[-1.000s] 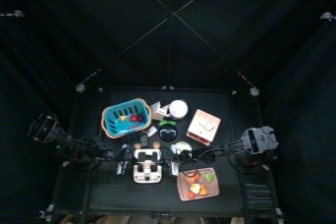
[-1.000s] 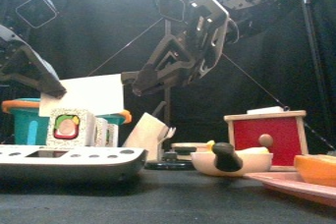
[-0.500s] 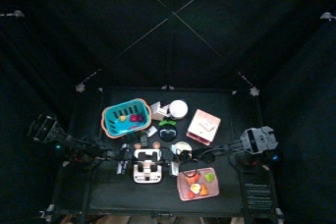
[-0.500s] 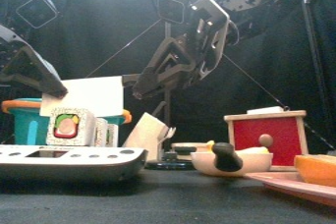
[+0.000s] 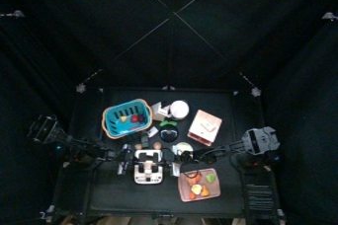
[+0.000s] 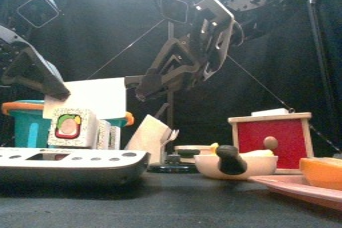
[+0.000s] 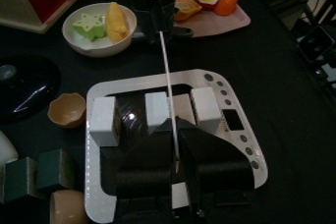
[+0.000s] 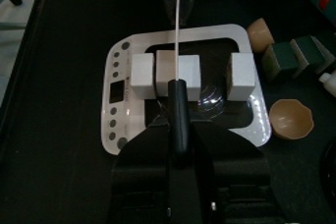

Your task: Cut sushi roll

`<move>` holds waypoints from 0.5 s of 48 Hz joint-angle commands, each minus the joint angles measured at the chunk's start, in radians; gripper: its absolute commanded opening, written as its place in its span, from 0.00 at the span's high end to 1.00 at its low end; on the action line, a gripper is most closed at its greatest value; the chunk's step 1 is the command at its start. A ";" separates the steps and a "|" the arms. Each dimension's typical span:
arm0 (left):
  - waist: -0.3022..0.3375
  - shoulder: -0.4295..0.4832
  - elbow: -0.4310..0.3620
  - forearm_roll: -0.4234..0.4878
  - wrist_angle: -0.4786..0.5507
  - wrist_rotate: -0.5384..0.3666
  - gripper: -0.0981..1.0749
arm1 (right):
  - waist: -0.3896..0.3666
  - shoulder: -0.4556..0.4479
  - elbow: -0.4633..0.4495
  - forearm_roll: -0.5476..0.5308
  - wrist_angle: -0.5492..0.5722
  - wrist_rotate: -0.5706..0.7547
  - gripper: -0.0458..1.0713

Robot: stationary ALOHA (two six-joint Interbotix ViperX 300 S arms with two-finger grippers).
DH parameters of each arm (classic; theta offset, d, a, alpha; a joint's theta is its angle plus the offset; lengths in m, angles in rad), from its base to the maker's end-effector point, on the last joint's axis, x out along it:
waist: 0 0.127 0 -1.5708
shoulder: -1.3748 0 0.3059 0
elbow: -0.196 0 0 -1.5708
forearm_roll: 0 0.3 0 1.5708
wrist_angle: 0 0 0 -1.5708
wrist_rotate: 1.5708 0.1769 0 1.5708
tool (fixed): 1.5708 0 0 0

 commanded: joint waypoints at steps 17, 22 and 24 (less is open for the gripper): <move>0.009 -0.014 -0.034 0.015 -0.012 0.003 0.59 | 0.000 -0.043 -0.029 -0.006 -0.011 -0.003 0.58; 0.009 -0.014 -0.032 0.015 -0.012 0.003 0.59 | 0.000 -0.043 -0.028 -0.006 -0.011 -0.003 0.58; 0.009 -0.015 -0.032 0.015 -0.011 0.003 0.59 | 0.000 -0.043 -0.028 -0.006 -0.011 -0.003 0.58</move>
